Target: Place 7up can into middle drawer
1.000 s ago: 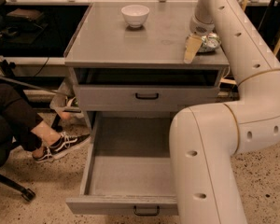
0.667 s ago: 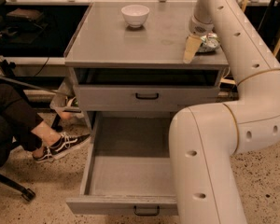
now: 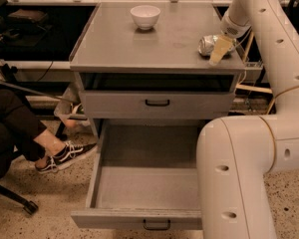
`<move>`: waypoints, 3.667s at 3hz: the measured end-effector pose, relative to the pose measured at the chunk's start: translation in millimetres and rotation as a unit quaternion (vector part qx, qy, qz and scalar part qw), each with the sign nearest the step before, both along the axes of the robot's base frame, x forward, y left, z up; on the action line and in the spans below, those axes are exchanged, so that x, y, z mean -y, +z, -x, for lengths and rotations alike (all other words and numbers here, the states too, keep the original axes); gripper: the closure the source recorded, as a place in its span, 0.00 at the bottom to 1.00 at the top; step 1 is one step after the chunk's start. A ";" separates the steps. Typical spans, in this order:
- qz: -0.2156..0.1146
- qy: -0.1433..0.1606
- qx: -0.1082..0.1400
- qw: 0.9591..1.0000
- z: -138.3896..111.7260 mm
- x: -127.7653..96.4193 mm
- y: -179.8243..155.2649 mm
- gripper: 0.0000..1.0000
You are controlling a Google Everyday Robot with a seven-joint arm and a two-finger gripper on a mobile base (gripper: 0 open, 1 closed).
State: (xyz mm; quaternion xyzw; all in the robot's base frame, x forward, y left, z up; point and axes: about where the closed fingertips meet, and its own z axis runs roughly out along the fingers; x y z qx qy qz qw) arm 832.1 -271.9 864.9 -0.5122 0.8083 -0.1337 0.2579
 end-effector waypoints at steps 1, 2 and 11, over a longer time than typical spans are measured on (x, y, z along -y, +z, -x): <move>0.000 0.000 0.000 1.000 -0.1 0.0 -0.2 0.00; -0.013 -0.002 0.012 1.000 -11.9 -10.1 -4.4 0.00; -0.068 0.073 0.043 0.994 28.8 2.2 43.9 1.00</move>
Offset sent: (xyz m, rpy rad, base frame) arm 0.0716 0.0037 0.0238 0.0615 -0.0654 -0.0087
